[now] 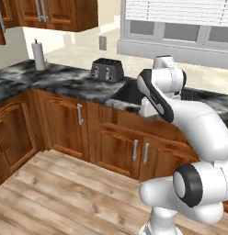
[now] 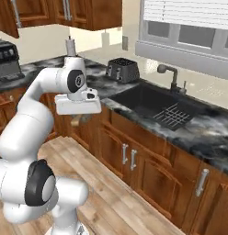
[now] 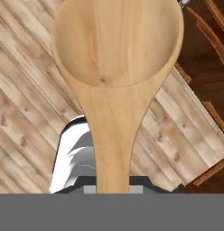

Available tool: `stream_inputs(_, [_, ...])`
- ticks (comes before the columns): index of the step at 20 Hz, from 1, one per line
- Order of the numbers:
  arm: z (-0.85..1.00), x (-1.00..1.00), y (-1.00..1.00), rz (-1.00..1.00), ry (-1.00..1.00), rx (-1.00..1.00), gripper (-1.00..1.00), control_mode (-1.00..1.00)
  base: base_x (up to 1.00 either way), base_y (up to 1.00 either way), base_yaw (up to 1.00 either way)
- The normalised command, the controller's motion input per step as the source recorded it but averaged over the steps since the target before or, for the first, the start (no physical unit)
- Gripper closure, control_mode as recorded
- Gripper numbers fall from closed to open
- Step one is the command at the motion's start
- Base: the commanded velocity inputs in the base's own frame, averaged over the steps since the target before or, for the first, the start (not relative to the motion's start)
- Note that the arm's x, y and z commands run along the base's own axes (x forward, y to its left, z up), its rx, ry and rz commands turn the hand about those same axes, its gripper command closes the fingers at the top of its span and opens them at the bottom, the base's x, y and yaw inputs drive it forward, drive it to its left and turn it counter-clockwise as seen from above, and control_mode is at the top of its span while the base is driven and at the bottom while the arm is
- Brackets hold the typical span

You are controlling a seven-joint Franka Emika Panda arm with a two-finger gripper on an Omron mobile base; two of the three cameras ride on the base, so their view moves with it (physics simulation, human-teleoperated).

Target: Organize the utensils by type. Pick up the wooden spoons from the counter and place them in the open cabinet. Then pick up the metallic utensils from the counter and place them in the open drawer.

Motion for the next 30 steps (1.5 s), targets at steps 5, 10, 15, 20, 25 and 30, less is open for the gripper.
stream_inputs(5, [0.0, 0.0, 0.0, 0.0, 0.0, 0.0, 1.0, 1.0, 0.0, -0.08, 0.86])
stream_inputs(10, [0.0, 0.0, 0.0, 0.0, 0.0, 0.0, 1.0, 1.0, 0.09, -0.1, 0.73])
stream_inputs(15, [0.0, 0.0, 0.0, 0.0, 0.0, 0.0, 1.0, 1.0, 0.48, -0.14, 0.19])
stream_inputs(20, [0.0, 0.0, 0.0, 0.0, 0.0, 0.0, 1.0, 1.0, 0.68, -0.27, 0.01])
stream_inputs(25, [0.0, 0.0, 0.0, 0.0, 0.0, 0.0, 1.0, 1.0, 0.55, -0.11, 0.14])
stream_inputs(30, [0.0, 0.0, 0.0, 0.0, 0.0, 0.0, 1.0, 1.0, 0.55, 0.01, 0.5])
